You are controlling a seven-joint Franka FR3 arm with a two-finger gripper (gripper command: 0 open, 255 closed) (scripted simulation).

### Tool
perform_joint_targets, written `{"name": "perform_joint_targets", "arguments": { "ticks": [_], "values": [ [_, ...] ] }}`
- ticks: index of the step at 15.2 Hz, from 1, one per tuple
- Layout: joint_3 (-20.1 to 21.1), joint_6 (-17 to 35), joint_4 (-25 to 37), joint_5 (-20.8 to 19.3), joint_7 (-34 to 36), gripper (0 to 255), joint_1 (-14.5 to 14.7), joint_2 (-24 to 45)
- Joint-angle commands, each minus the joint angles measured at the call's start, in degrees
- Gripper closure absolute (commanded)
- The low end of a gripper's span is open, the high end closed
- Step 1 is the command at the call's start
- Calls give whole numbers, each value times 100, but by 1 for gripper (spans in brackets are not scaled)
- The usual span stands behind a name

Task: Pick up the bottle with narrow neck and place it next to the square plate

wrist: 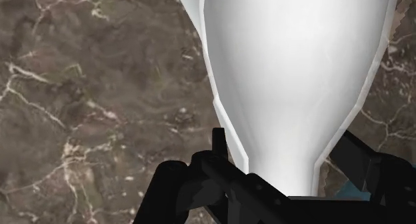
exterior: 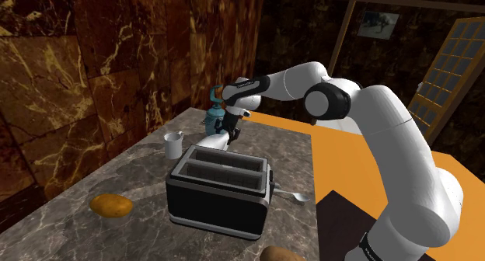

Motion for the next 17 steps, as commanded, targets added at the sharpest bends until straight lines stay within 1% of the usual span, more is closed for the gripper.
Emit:
{"name": "perform_joint_targets", "arguments": {
  "ticks": [1, 17],
  "values": [
    [-3, -47, 8, -7, 17, 255, 3, -39],
    [-64, -873, 327, -130, 297, 255, 5, -581]
  ]
}}
